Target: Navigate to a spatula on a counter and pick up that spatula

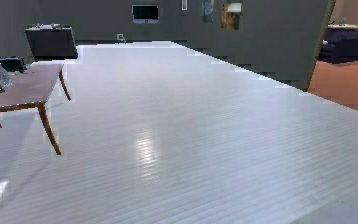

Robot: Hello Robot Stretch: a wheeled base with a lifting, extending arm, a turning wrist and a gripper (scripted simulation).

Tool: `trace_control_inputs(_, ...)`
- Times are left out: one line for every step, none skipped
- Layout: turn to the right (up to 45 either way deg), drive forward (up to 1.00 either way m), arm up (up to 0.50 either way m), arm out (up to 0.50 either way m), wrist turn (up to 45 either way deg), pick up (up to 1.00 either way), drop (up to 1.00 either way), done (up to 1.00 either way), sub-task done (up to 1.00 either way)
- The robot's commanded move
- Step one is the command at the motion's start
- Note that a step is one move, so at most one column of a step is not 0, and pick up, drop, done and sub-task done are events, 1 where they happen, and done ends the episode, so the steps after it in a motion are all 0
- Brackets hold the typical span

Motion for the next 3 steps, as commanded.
trace_control_inputs(0.0, 0.00, 0.50, 0.00, 0.0, 0.00, 0.00, 0.00, 0.00)
trace_control_inputs(0.0, 0.00, 0.24, 0.00, 0.0, 0.00, 0.00, 0.00, 0.00)
trace_control_inputs(0.0, 0.00, 0.00, 0.48, 0.0, 0.00, 0.00, 0.00, 0.00)
